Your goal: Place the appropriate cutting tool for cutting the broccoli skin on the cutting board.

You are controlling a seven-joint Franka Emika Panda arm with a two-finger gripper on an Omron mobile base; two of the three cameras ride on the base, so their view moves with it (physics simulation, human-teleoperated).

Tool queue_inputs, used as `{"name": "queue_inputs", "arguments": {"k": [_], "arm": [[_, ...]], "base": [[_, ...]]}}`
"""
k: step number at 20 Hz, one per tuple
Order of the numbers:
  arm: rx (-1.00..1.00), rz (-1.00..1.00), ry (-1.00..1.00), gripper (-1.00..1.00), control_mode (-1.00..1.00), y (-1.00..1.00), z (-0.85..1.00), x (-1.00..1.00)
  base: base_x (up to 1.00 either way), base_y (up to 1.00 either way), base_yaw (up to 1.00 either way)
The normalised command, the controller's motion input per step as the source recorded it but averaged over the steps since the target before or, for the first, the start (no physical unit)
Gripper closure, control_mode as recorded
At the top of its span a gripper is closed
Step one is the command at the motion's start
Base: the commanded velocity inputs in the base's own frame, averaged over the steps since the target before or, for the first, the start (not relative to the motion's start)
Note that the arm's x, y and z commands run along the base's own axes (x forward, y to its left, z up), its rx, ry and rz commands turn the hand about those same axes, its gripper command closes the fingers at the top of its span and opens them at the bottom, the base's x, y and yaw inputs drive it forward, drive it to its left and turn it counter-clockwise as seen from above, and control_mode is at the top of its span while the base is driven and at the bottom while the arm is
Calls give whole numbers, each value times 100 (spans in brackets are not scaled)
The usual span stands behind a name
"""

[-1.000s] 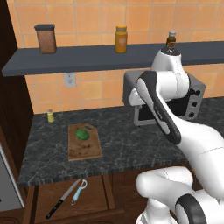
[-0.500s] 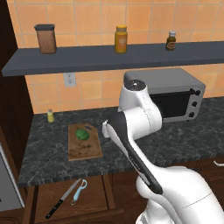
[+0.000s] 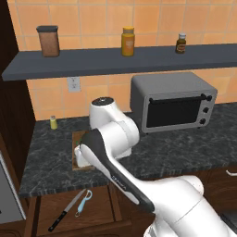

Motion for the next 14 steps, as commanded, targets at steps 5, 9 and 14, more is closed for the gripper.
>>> {"name": "queue_inputs", "arguments": {"k": [5, 9, 14], "arm": [[0, 0, 4, -100, -100, 85, -82, -1], [3, 0, 2, -100, -100, 14, -77, 0], [0, 0, 7, -100, -100, 0, -71, 0]], "base": [[0, 0, 0], [0, 0, 0], [0, 0, 0]]}}
